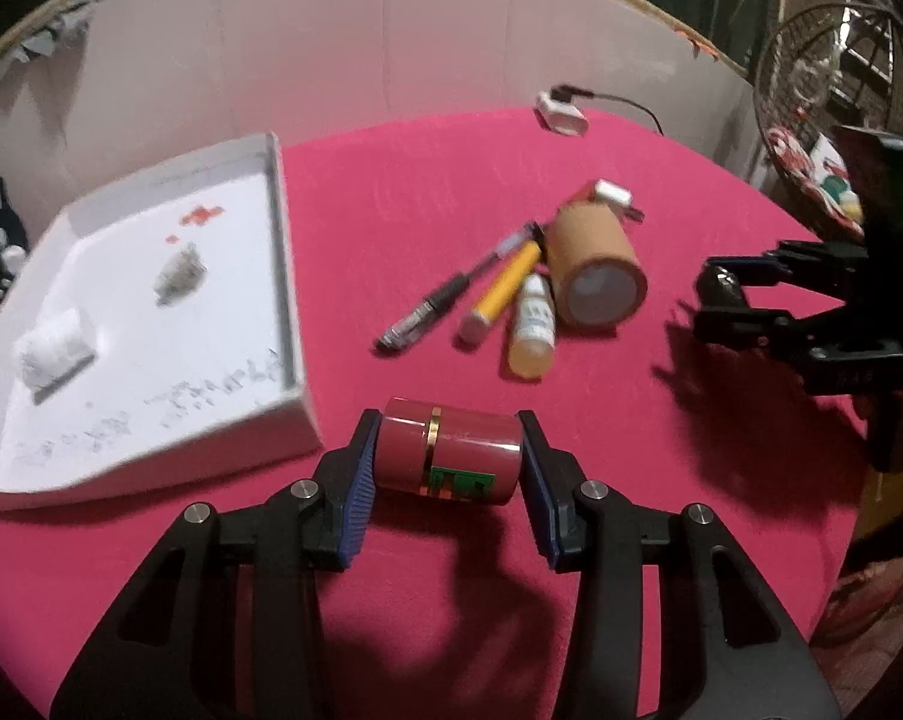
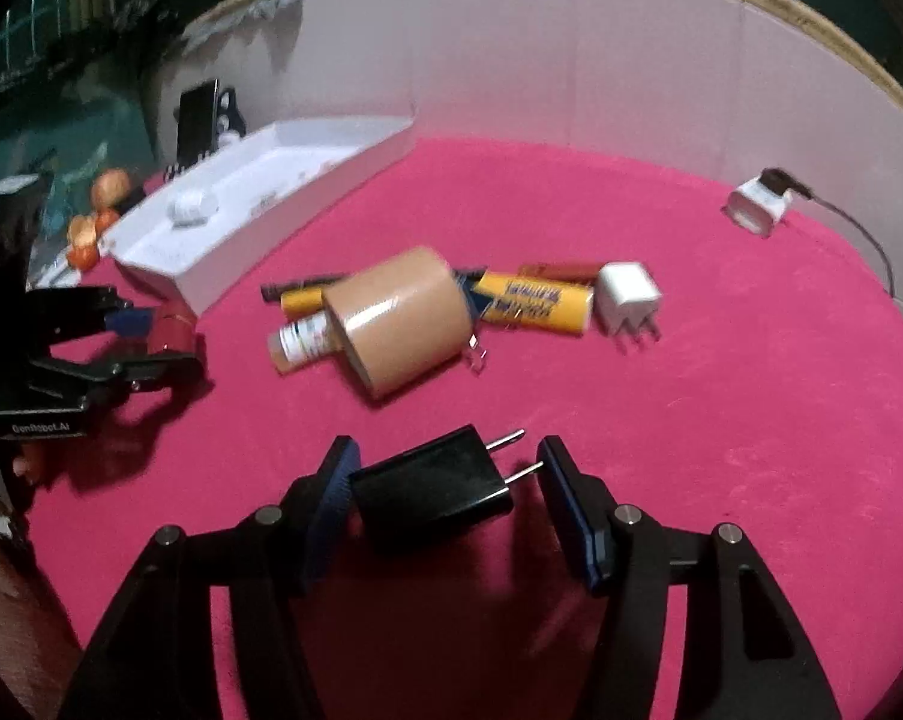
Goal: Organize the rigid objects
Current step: 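Grasp the red tin with left gripper while right gripper grasps the black charger, then carry red tin and black charger into the white tray and release both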
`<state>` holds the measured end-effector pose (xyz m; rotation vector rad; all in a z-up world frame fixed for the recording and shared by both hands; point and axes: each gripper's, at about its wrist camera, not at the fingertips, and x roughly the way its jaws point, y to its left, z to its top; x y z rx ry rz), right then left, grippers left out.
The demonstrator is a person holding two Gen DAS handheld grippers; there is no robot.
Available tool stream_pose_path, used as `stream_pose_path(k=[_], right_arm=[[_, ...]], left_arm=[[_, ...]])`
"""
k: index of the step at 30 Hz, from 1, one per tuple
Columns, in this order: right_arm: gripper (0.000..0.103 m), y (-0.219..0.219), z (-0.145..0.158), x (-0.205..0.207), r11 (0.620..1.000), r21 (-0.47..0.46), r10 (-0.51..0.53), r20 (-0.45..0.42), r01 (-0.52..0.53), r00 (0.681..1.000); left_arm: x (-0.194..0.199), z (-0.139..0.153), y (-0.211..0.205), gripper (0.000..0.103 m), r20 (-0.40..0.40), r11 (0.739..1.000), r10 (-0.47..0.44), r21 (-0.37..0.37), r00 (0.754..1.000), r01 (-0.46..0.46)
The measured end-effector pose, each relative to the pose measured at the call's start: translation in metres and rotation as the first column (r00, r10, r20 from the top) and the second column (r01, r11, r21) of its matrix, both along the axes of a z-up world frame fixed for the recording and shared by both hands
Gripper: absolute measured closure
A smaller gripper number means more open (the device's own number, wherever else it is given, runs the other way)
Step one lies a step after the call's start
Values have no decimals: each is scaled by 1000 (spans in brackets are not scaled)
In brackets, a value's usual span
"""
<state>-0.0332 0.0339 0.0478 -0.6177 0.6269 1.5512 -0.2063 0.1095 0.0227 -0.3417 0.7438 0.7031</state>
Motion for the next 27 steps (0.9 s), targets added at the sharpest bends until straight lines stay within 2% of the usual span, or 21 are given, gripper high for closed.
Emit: stream_pose_path(k=[5, 13, 27], right_arm=[[42, -7, 26, -6, 996, 88, -5, -4, 5, 1000], [42, -1, 60, -22, 978, 207, 0, -19, 4, 1000], [42, 27, 109, -62, 937, 348, 50, -26, -38, 998]], left_arm=[[-7, 21, 1, 60, 8, 995, 82, 53, 997, -82], [-33, 42, 11, 60, 27, 970, 220, 103, 975, -222], [-90, 76, 35, 60, 116, 899, 389, 170, 914, -404]])
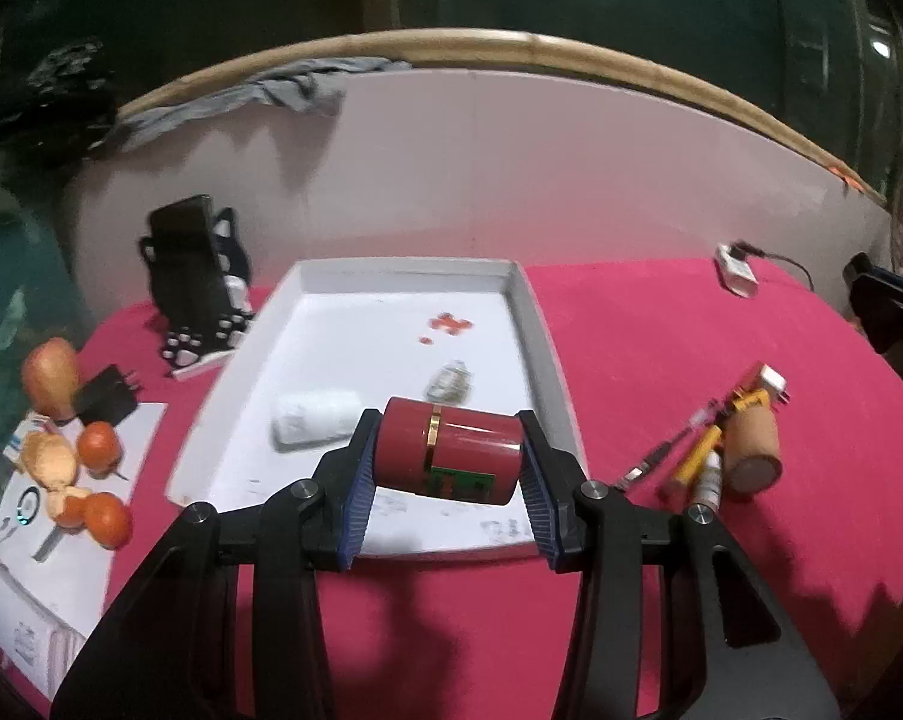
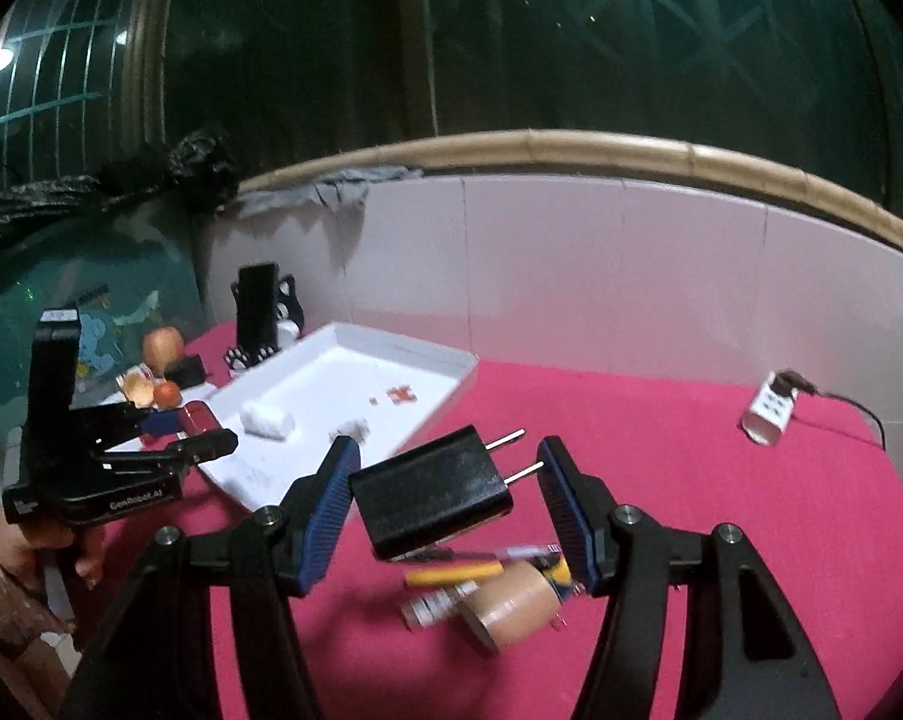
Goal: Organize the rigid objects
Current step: 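Carry red tin and black charger into the white tray and release both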
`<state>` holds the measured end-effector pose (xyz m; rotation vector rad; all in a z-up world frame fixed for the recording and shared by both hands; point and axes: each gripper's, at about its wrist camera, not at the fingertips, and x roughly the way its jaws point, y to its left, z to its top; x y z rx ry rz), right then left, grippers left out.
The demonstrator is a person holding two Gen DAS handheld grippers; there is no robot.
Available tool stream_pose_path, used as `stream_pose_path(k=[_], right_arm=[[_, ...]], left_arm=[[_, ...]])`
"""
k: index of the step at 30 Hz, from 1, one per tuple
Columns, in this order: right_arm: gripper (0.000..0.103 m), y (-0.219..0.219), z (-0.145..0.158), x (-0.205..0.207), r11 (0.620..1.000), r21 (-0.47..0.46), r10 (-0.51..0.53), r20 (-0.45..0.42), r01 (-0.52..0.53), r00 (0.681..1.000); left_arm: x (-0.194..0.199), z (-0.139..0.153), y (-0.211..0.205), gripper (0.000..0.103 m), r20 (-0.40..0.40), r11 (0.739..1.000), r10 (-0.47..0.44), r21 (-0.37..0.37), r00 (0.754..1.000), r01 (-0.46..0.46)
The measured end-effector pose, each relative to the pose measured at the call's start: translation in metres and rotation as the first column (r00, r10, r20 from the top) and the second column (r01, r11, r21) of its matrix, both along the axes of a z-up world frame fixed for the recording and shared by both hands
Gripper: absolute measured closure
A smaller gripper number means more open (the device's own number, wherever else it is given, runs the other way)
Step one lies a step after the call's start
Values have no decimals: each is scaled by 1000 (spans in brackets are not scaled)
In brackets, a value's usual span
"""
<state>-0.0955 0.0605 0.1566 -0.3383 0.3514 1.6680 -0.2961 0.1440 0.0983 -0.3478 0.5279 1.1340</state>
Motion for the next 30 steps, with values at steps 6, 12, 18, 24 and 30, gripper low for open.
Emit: stream_pose_path(k=[6, 12, 18, 24, 30], right_arm=[[42, 19, 12, -18, 1000, 19, 22, -7, -22, 1000], [42, 46, 21, -39, 998, 17, 60, -25, -59, 998], [42, 70, 23, -61, 996, 5, 87, -11, -87, 996], [42, 109, 12, -79, 995, -53, 88, -13, -89, 996], [42, 146, -15, -93, 986, -143, 83, -16, -85, 996]], left_arm=[[-20, 6, 12, 60, 2, 998, 58, 18, 998, -58], [-30, 13, 28, 60, -11, 995, 95, 39, 995, -95], [-43, 16, 54, 60, 5, 991, 132, 15, 991, -132], [-51, 21, 107, 60, 28, 987, 154, -42, 988, -153], [-41, 9, 164, 60, 2, 980, 161, -121, 987, -160]])
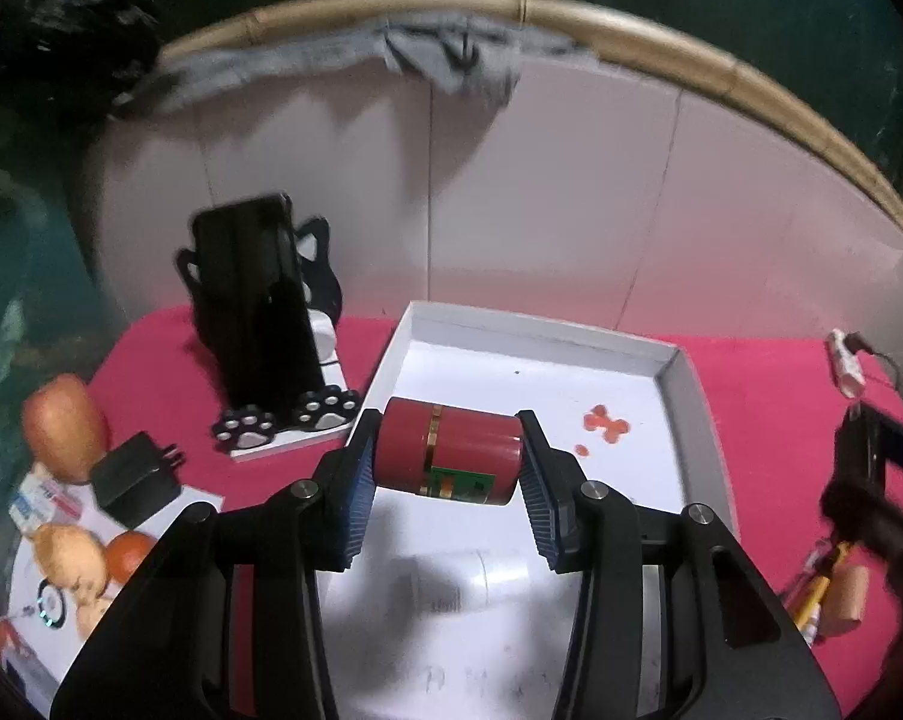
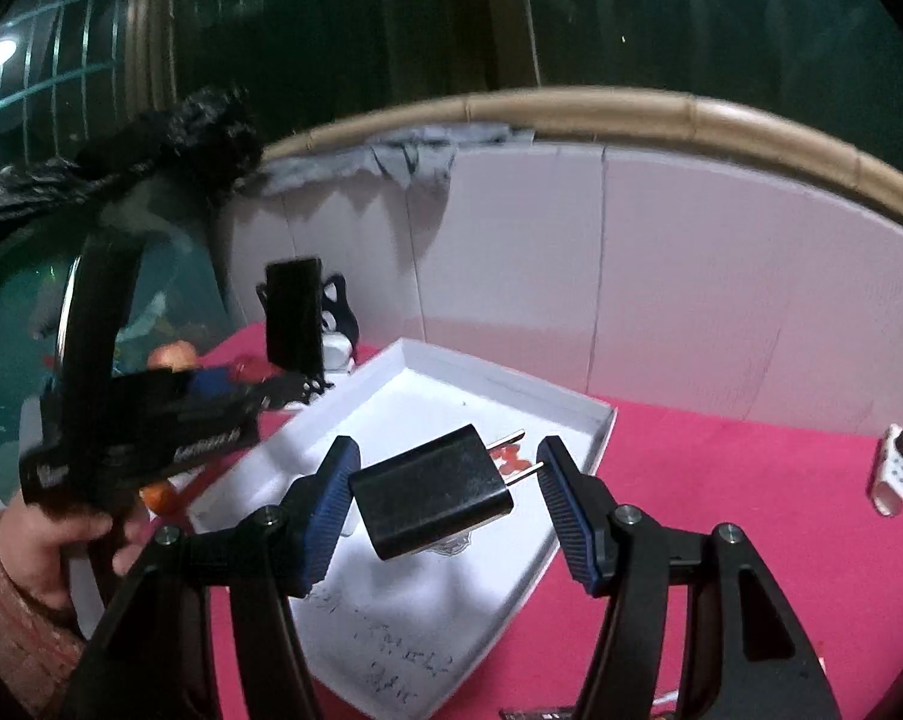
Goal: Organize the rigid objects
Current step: 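Carry red tin and black charger into the white tray and release both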
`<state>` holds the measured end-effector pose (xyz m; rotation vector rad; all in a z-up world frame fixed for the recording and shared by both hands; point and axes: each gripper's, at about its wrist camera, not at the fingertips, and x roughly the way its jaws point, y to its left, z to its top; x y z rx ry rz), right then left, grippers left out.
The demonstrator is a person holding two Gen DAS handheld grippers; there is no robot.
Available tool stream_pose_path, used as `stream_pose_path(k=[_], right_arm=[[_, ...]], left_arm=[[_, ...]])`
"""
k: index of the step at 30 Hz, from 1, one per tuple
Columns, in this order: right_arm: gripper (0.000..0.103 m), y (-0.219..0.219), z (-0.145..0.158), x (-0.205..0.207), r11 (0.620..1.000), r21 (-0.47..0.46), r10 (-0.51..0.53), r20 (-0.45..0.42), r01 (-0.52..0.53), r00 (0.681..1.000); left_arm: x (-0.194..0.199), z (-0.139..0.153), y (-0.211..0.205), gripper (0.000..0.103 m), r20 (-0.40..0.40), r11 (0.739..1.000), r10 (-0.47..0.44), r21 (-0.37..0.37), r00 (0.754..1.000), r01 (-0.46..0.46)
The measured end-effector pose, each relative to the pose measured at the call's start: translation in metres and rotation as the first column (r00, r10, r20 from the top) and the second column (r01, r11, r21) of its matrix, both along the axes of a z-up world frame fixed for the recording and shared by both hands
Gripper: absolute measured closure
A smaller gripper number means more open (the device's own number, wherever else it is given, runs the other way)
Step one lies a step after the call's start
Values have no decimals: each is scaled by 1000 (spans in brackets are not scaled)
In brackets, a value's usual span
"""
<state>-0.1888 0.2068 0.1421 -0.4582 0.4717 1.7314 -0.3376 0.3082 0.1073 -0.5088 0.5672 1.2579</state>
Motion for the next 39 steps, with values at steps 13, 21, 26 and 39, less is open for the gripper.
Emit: stream_pose_path(k=[13, 21, 26, 39], right_arm=[[42, 25, -74, -29, 985, -173, 6, 76, 7, 997], [41, 23, -73, -29, 989, -147, -19, 79, 31, 997], [0, 16, -62, -29, 996, -83, -26, 98, 35, 995], [0, -10, -40, -11, 996, 5, -90, 65, 90, 994]], left_arm=[[19, -67, 34, 60, -24, 985, 30, -170, 999, -33], [21, -56, 33, 49, -49, 991, 39, -130, 998, -45], [18, -44, 20, 9, -40, 996, 72, -57, 997, -74], [-6, -1, -47, 0, 73, 978, 159, 124, 985, -167]])
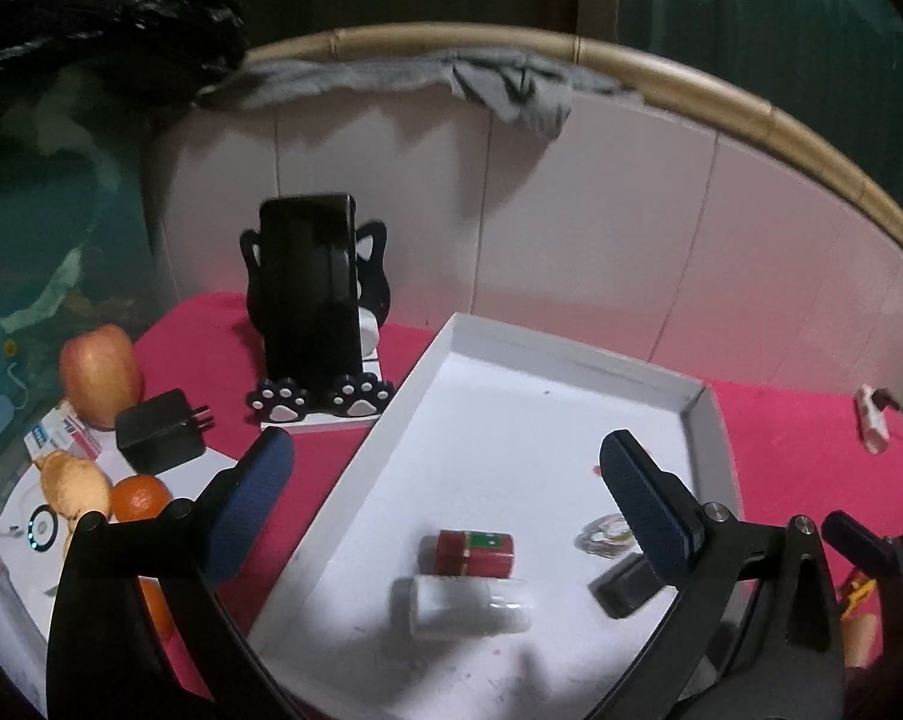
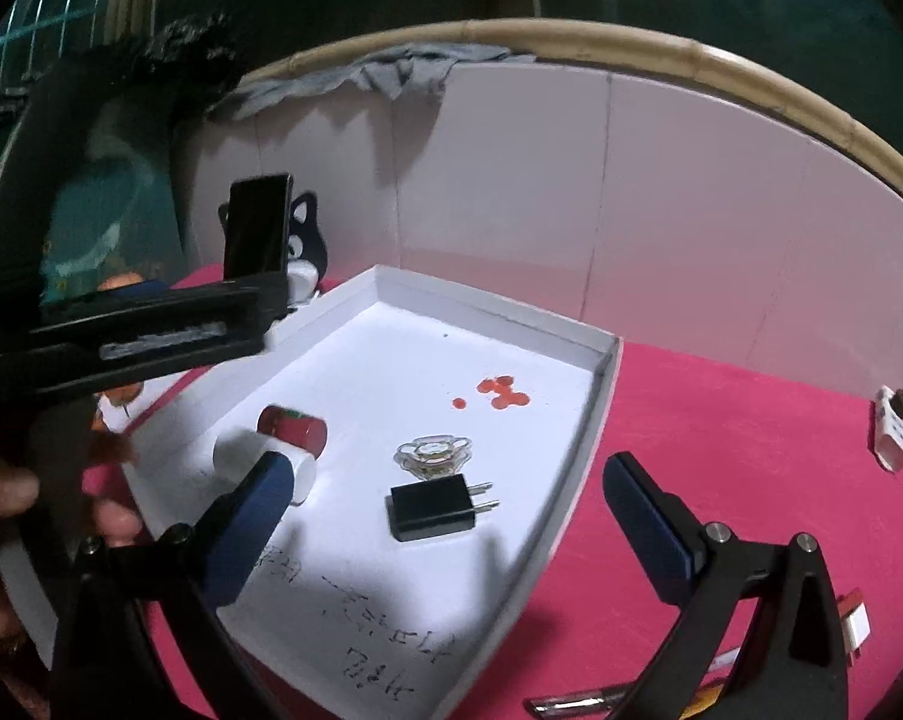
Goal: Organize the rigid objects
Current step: 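Carry red tin and black charger into the white tray and release both, then grasp the eye-drop bottle with left gripper while right gripper grasps the white charger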
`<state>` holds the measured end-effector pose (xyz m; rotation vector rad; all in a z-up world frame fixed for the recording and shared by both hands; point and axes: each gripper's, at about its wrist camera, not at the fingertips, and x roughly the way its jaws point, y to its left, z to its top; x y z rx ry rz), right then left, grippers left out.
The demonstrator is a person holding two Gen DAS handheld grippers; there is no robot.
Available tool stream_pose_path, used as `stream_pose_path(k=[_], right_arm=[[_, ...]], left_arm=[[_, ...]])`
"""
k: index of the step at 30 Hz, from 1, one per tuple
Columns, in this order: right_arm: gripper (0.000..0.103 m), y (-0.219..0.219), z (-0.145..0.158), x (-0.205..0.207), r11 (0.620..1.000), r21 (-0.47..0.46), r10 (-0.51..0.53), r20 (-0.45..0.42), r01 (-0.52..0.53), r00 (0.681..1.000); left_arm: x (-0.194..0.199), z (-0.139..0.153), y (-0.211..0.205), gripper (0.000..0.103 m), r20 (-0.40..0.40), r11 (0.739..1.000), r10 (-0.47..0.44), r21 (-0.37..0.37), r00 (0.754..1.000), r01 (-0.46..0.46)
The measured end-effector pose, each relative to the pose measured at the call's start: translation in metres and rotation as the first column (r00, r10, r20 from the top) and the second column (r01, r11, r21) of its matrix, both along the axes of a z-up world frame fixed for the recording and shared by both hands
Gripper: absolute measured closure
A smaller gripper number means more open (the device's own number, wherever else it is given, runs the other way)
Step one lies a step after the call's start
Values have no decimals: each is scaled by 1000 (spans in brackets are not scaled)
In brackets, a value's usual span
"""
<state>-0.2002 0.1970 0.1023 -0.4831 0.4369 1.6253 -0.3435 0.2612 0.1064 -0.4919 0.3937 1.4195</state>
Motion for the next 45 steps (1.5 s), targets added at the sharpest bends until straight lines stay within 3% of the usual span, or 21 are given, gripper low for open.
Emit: stream_pose_path(k=[9, 12, 16, 18, 23, 28, 31, 36, 39, 45], right_arm=[[0, -33, 22, 53, 992, 71, -99, -79, 105, 992], [0, -50, 29, 88, 978, 96, -173, -130, 186, 976], [0, -77, 38, 133, 949, 127, -262, -197, 289, 945], [0, -92, 39, 153, 931, 137, -304, -225, 339, 926], [0, -124, 31, 191, 897, 126, -380, -266, 423, 886], [0, -150, 8, 218, 874, 79, -446, -263, 480, 855], [0, -163, -8, 236, 858, 32, -485, -280, 513, 828], [0, -181, -29, 262, 826, -27, -543, -307, 563, 782], [0, -189, -39, 271, 816, -51, -559, -320, 576, 765], [0, -195, -47, 276, 816, -75, -562, -328, 573, 759]], left_arm=[[21, 9, -45, 0, 95, 985, -173, 19, 980, 172], [31, 9, -59, 0, 106, 973, -228, 46, 968, 224], [55, 5, -76, 0, 99, 944, -331, 25, 939, 330], [72, -1, -84, 0, 97, 914, -401, -18, 911, 404], [117, -26, -108, 0, 101, 798, -579, -129, 809, 588], [159, -46, -142, 0, 35, 689, -706, -195, 707, 698], [177, -59, -151, 0, 21, 649, -740, -241, 673, 721], [195, -73, -149, 14, 39, 595, -774, -297, 632, 747], [205, -80, -143, 27, 41, 581, -778, -331, 627, 743], [224, -90, -140, 28, -3, 578, -787, -355, 618, 735]])
